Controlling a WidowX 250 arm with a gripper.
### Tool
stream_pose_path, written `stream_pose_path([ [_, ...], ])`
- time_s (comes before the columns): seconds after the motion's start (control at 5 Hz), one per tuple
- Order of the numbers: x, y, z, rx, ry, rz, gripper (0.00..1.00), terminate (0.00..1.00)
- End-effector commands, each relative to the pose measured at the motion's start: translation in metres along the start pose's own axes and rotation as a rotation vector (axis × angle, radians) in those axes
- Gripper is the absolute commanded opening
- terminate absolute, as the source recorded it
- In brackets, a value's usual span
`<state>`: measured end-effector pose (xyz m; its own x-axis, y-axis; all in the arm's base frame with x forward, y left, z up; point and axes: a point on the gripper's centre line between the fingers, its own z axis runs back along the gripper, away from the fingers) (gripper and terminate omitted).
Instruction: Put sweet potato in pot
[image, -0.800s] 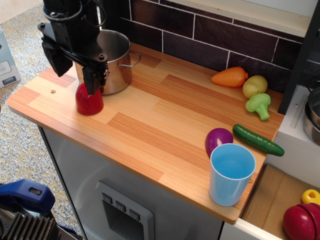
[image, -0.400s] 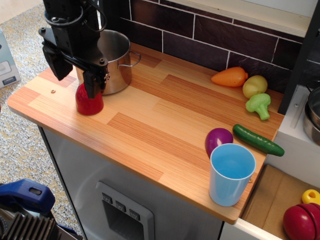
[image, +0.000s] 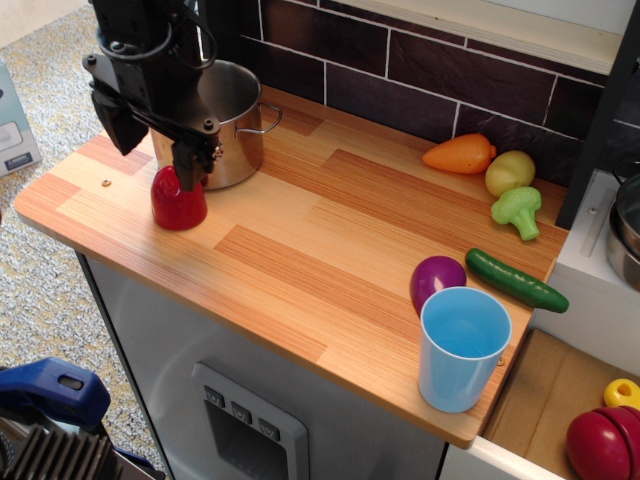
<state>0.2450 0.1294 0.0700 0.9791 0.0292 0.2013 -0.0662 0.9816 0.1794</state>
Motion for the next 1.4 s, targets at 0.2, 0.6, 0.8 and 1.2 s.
stream_pose_path([
  [0.2,0.009,0.010,-0.016,-0.043,-0.027,0.005,1.00,0.00],
  [0.6,0.010,0.009,-0.032,-0.066,-0.040,0.010,1.00,0.00],
  [0.8,0.015,0.006,-0.038,-0.076,-0.051,0.019,1.00,0.00],
  [1.2,0.021,-0.004,-0.045,-0.083,-0.061,0.038,0.00,0.00],
])
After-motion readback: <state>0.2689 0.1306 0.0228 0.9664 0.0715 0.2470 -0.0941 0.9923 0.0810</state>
